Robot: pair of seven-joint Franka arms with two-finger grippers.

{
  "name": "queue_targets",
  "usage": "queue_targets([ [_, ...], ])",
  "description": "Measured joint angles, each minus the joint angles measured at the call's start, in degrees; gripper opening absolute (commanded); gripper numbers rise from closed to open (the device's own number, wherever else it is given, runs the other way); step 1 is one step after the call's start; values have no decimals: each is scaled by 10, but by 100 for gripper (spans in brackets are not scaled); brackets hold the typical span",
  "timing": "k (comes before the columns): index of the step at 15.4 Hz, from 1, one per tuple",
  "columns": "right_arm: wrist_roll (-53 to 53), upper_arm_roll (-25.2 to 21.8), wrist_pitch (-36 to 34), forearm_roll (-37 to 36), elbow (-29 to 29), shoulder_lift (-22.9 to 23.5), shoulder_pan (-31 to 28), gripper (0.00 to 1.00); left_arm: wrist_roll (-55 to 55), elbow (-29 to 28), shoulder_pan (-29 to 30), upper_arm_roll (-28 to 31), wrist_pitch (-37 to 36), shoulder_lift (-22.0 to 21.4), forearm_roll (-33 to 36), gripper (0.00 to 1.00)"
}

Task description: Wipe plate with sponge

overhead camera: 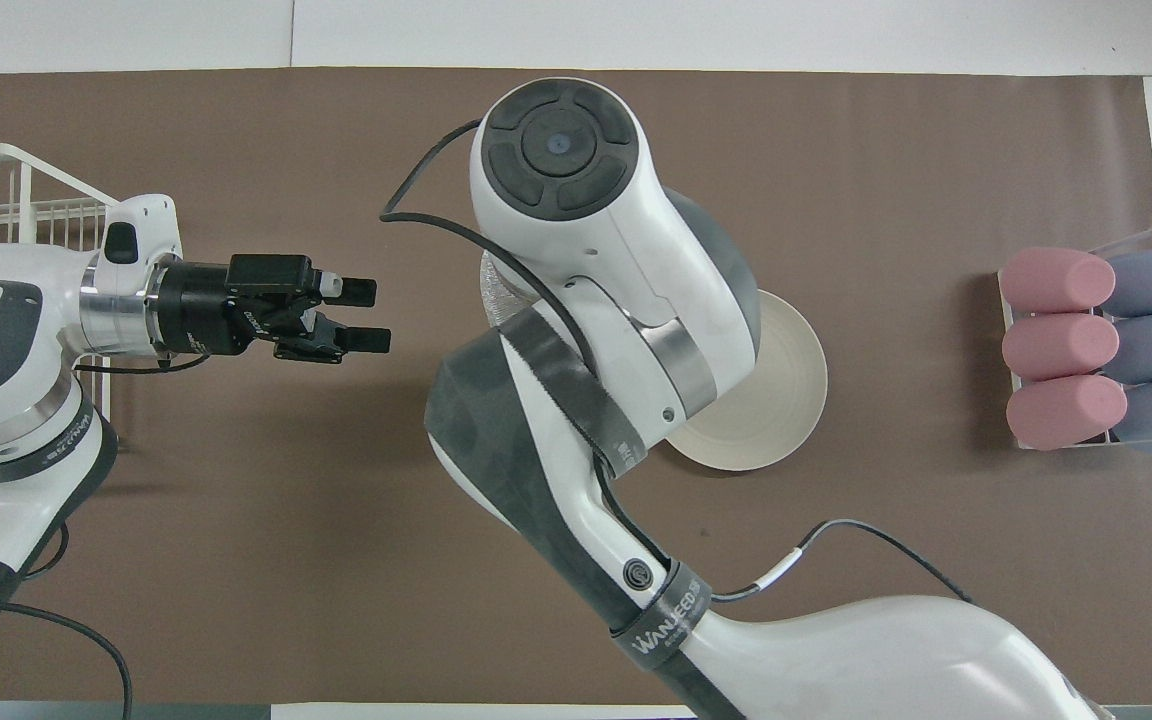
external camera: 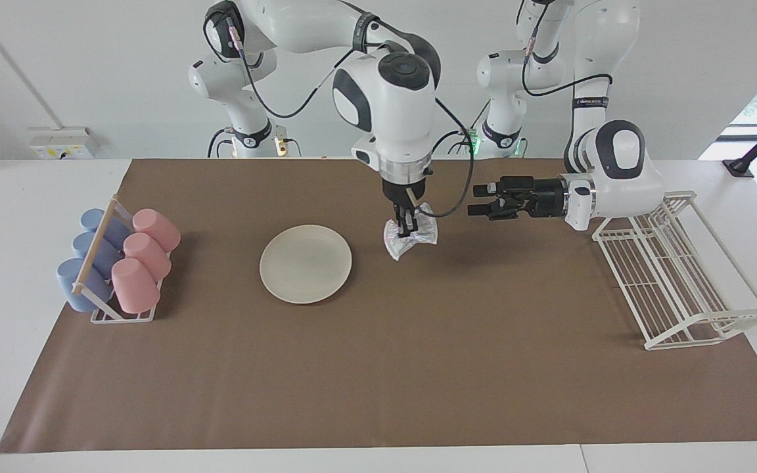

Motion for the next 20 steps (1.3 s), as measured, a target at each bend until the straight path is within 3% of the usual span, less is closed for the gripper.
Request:
queue_targets([
  [6,-50,-1,122,-1,-216,-79,-25,0,0,17,20,4,3,-14,76,100],
  [10,-163,-2,165,0,-318,-117,-81,0,-18,47,37,6,3,-19,152,100],
  [20,-268,0,263,2,-485,-175,-90,0,-185,157,33,-6,3,-66,507,100],
])
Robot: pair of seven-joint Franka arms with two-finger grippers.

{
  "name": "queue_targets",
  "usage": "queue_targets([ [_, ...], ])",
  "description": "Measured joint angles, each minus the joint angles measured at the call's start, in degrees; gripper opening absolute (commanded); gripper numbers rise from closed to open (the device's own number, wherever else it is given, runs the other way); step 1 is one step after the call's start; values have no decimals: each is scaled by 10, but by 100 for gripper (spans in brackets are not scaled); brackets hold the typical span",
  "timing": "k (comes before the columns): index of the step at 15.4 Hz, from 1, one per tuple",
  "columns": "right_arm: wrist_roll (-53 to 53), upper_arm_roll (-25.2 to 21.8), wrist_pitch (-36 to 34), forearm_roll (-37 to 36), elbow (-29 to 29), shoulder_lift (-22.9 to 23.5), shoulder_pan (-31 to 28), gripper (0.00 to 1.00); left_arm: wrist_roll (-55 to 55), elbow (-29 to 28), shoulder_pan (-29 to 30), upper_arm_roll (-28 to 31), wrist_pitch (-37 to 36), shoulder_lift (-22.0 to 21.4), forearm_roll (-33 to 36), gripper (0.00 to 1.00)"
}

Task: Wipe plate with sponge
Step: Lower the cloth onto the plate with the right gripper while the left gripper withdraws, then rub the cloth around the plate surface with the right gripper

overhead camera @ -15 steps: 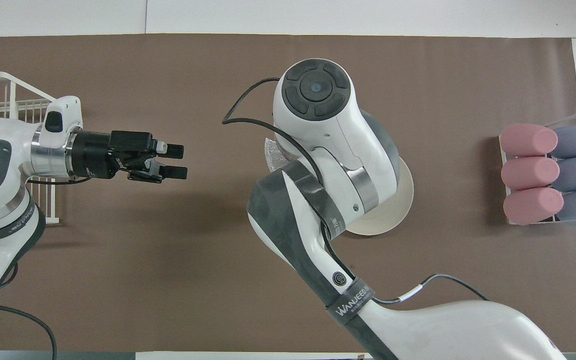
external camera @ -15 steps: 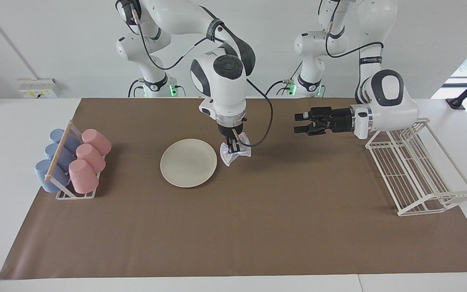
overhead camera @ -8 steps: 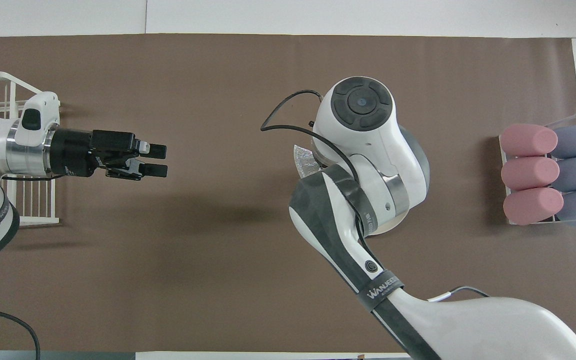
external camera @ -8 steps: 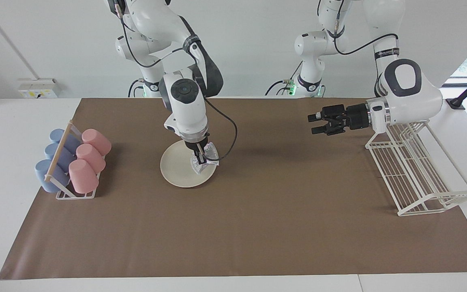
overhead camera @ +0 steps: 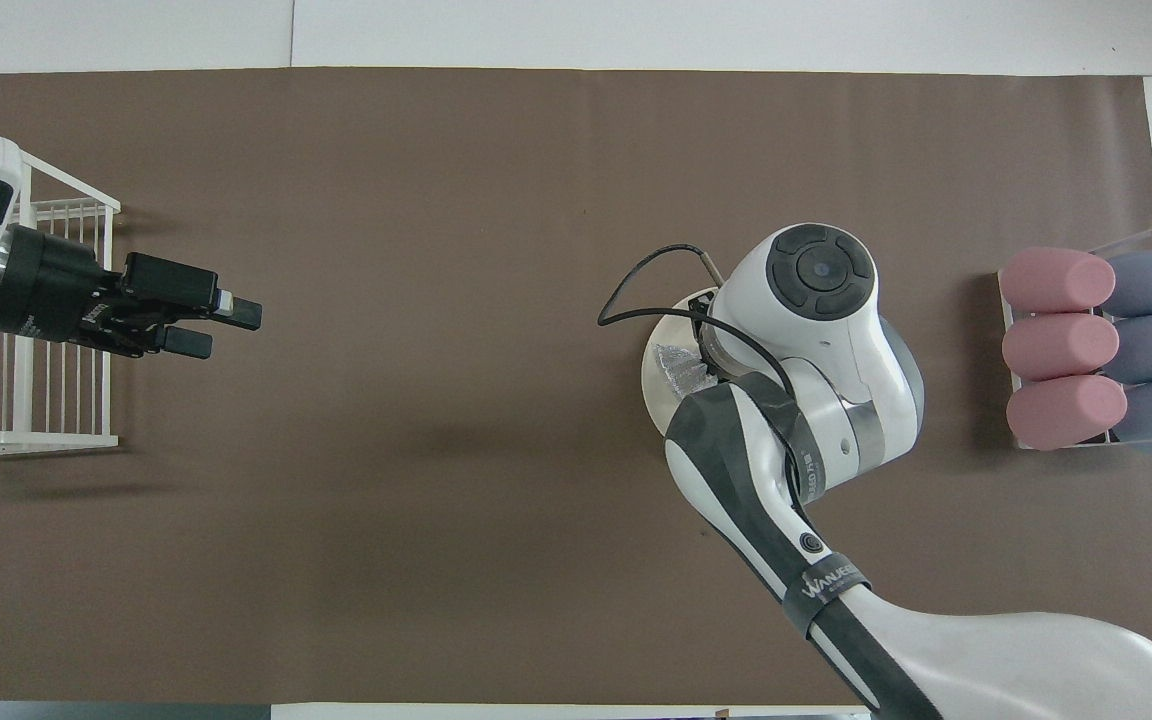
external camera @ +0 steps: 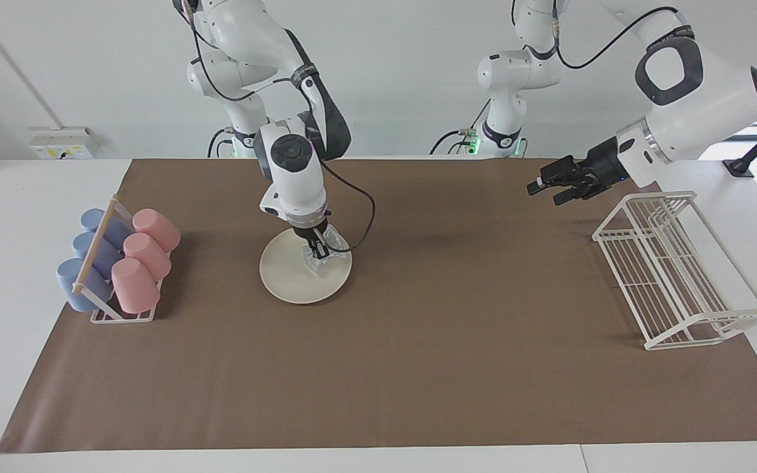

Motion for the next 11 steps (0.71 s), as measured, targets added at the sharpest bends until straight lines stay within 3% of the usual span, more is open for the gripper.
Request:
queue_targets([
  [2,-13,-1,38,20,-34,-8,-11,0,-16,10,-5,-6,0,-13,82,100],
  [6,-138,-2,57,38,-61,-15,-66,0,-44,58,-23,-9,-11,-20,226,100],
  [11,-220,-1,57,48,-71,-22,-98,0,-45,85,-24,-11,-28,-20,285,100],
])
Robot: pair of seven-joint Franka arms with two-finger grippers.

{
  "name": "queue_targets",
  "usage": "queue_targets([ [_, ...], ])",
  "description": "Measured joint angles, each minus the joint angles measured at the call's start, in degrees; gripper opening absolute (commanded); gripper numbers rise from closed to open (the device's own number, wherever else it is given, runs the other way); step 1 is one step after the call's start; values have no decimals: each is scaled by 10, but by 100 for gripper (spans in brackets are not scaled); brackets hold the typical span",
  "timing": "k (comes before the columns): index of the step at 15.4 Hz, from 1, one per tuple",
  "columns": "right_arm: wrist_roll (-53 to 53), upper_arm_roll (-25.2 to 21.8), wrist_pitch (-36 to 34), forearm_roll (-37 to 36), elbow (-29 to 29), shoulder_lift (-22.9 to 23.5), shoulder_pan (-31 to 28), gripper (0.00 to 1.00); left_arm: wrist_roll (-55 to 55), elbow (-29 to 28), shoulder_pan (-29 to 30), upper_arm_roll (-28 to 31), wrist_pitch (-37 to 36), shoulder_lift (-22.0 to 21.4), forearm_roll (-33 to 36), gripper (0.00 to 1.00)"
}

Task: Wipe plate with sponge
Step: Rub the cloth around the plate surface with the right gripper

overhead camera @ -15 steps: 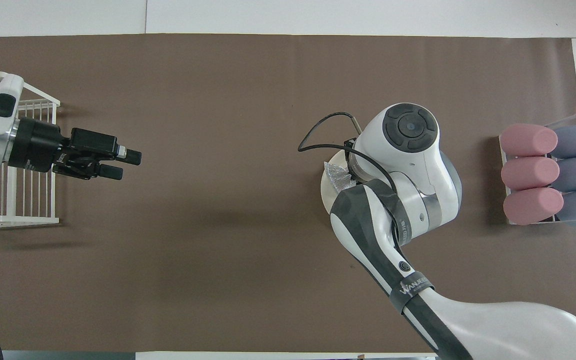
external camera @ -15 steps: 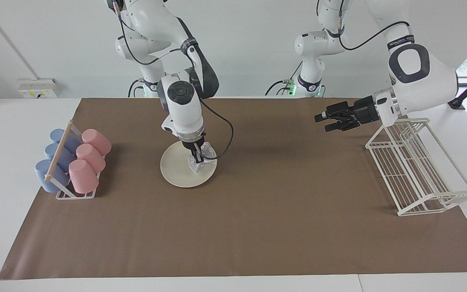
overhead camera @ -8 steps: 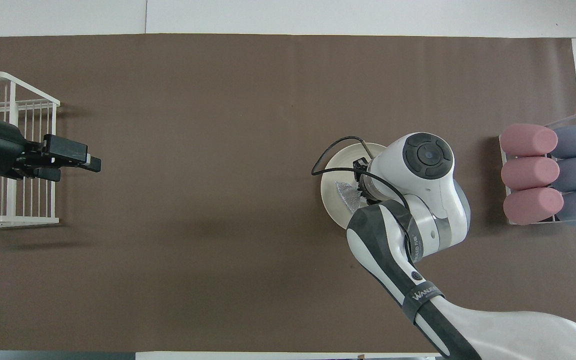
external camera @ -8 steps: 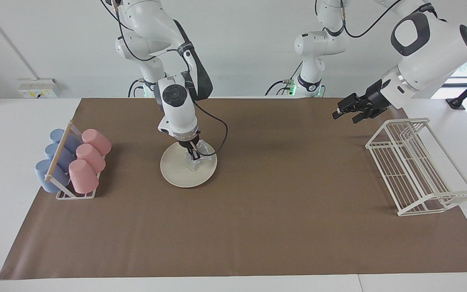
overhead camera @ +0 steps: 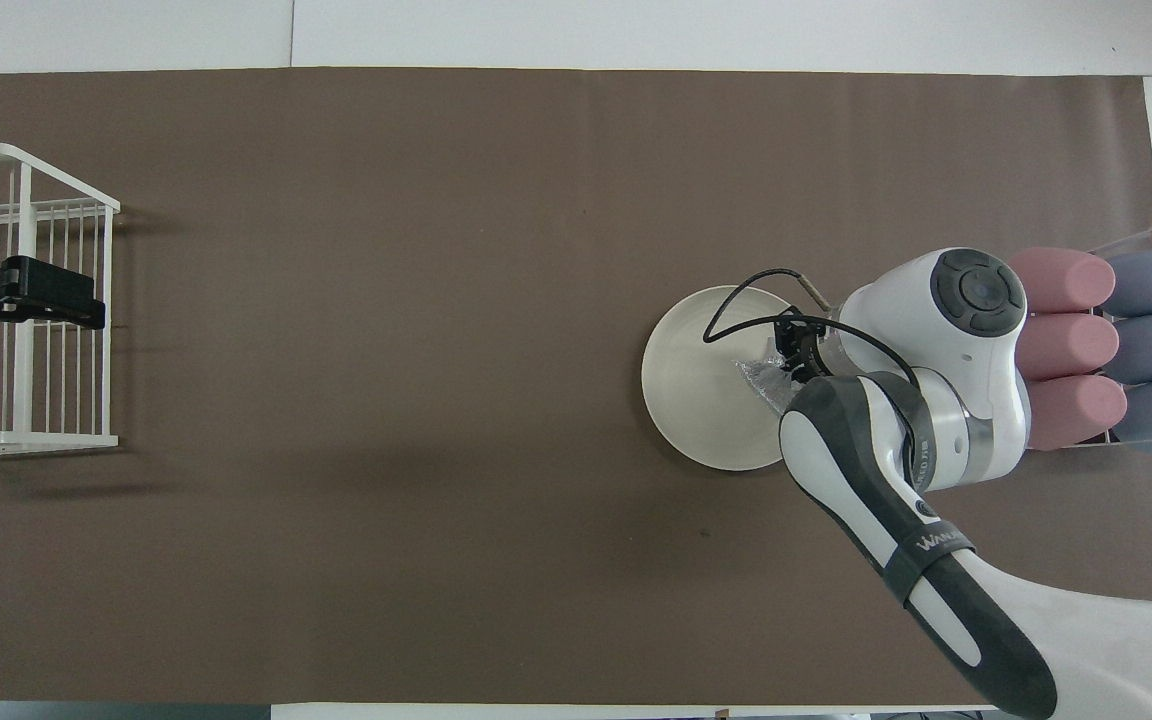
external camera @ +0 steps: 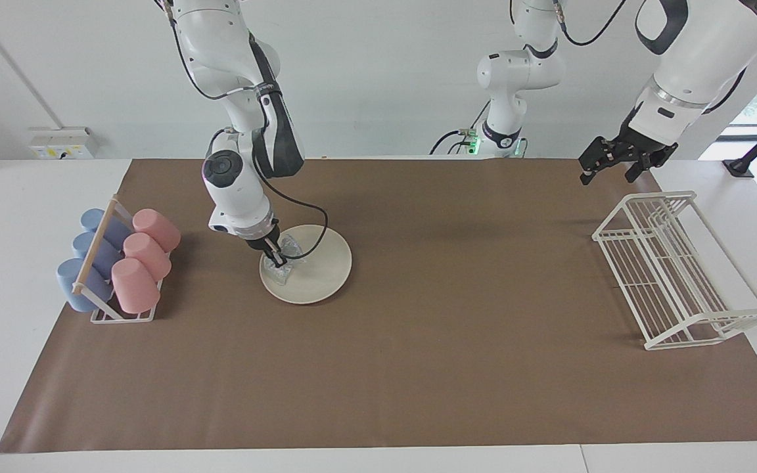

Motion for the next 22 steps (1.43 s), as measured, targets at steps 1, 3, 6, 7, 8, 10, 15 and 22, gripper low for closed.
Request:
queue_targets([
  [1,0,1,0,16,-1,-1,3,0,0,2,-1,-5,-6,0,6,100],
  [3,0,3,5,79,-3,-1,12,0,-3,5,-6,-15,-9,0,9,100],
  [6,30,3,27,146,-7,-1,41,0,-7,6,-8,-22,-9,0,9,100],
  [7,58,3,36,149,-8,-1,55,0,-7,6,-8,-21,-9,0,9,100],
  [8,85,3,48,150,-9,-1,70,0,-7,6,-8,-21,-9,0,9,100],
  [10,124,4,69,150,-10,-1,95,0,-7,6,-8,-19,-9,0,9,100],
  [15,66,0,73,150,-23,-1,80,0,-7,6,-5,-14,-9,0,9,100],
  [22,-133,-2,73,150,-29,-1,4,0,-7,6,-5,-14,-9,0,9,100],
])
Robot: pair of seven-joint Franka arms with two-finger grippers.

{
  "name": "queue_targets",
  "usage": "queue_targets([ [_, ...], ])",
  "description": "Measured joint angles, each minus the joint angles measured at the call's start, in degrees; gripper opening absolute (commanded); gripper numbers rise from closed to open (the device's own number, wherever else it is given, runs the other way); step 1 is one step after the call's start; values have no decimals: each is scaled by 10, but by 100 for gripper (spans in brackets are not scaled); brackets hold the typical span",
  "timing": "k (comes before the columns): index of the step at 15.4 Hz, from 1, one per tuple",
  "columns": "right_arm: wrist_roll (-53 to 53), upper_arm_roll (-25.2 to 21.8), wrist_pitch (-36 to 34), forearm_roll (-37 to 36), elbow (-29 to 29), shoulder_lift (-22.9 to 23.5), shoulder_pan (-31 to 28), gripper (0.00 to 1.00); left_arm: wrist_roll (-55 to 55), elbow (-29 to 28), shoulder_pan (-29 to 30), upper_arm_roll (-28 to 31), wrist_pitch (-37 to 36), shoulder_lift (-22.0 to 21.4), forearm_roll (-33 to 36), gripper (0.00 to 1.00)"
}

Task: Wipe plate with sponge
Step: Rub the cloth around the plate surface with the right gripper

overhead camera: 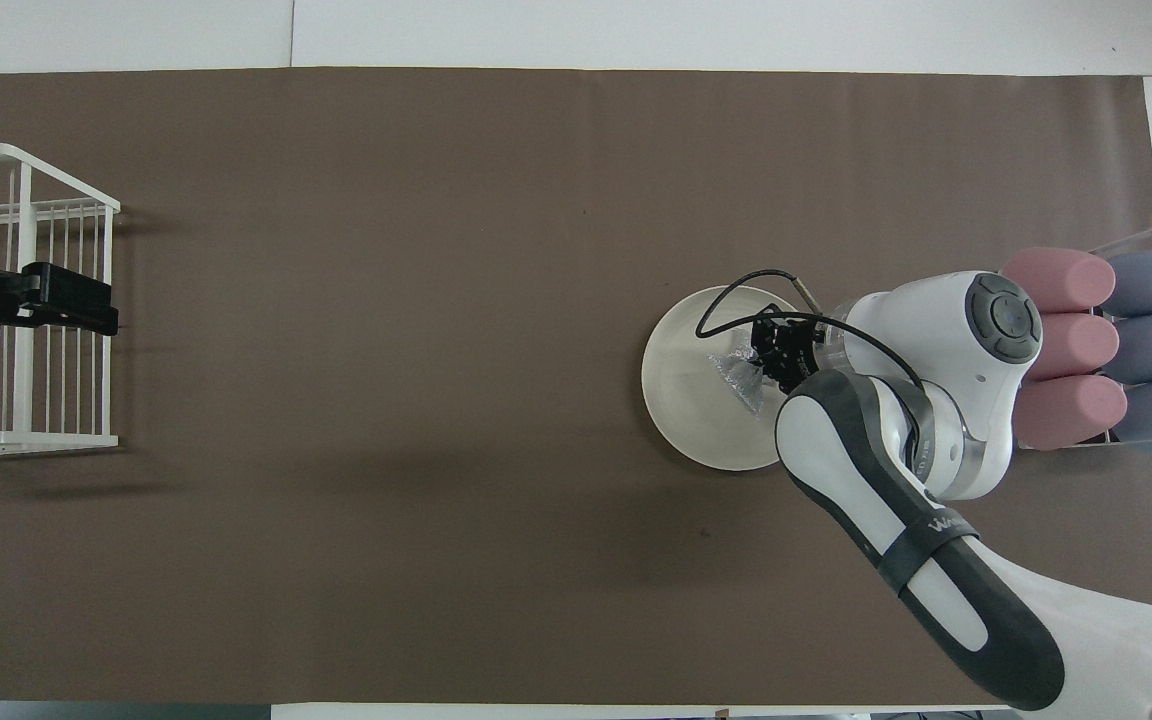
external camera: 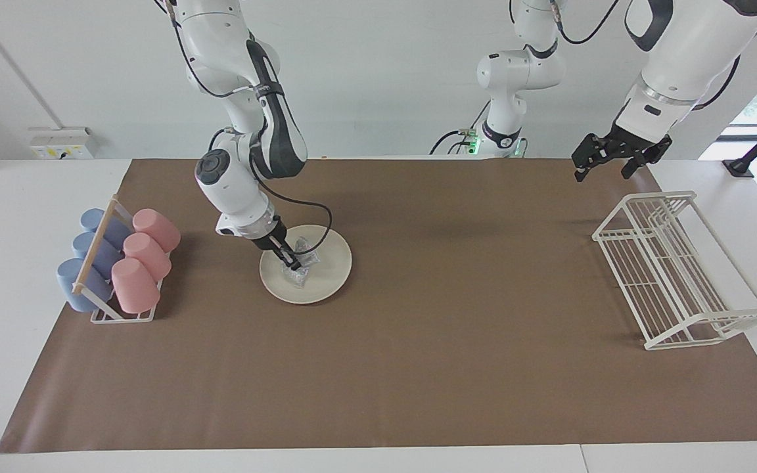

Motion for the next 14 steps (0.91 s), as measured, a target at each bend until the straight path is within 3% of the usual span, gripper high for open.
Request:
queue_targets([
  [5,6,3,1,0,-5,0,13,0,0,0,0,0,-2,0,0,100],
  [11,218,6,43,1,-11,-1,117,0,0,0,0,-1,-2,0,0,100],
  [14,261,7,51,1,-11,-1,136,0,0,-1,0,-2,-2,0,0,100],
])
